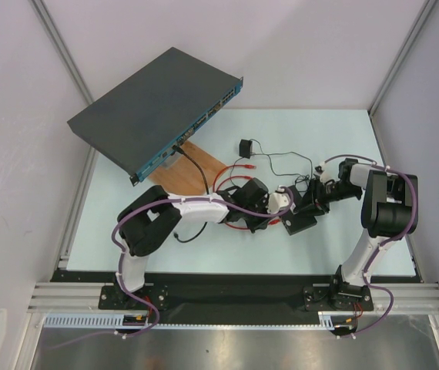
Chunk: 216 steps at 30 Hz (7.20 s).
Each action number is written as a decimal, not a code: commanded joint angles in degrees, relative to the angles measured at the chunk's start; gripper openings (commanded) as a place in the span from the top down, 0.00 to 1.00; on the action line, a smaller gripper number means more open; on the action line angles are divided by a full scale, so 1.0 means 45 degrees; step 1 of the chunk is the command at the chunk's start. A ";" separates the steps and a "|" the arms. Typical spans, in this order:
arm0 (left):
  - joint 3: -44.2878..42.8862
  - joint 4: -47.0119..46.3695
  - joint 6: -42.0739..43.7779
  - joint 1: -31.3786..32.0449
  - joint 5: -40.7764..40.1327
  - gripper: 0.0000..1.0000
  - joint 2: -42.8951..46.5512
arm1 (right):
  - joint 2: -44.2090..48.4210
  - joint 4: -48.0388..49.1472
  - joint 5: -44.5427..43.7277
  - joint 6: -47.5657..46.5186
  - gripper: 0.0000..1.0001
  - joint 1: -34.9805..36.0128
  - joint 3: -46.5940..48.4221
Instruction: Insert the plug into the switch port
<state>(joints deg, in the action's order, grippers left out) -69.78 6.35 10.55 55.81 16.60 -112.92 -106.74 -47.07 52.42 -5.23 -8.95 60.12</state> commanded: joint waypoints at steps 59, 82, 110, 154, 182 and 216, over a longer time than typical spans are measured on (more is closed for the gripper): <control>-0.1115 0.0366 -0.1776 -0.0703 0.1974 1.00 -0.0413 | 0.0868 0.1573 -0.1845 0.0148 0.58 -0.0355 -0.0078; -0.0841 -0.0044 -0.1366 -0.0606 0.3108 1.00 0.0172 | 0.1044 0.2120 -0.1786 0.1007 0.60 -0.0062 -0.0468; -0.0373 -0.0845 -0.1406 -0.0606 0.3420 1.00 0.0699 | 0.1278 0.2140 -0.2060 0.0968 0.58 0.0153 -0.0703; -0.3790 0.0328 -0.1972 -0.0606 0.1526 1.00 -0.1820 | 0.1024 0.1670 -0.0596 0.1006 0.73 0.1617 -0.1288; -0.4319 0.2981 0.0774 -0.1660 0.2129 0.91 -0.1235 | 0.1667 0.1573 -0.0381 0.1202 0.74 0.1032 -0.1796; -1.2952 0.6930 -0.1211 -0.2832 -0.0504 0.00 0.0699 | 0.5340 0.6749 -0.0496 0.3625 0.00 -0.0474 0.4296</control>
<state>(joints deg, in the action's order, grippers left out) -126.61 39.05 9.45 43.64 19.51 -108.88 -85.19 -22.55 52.29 9.02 -12.71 76.40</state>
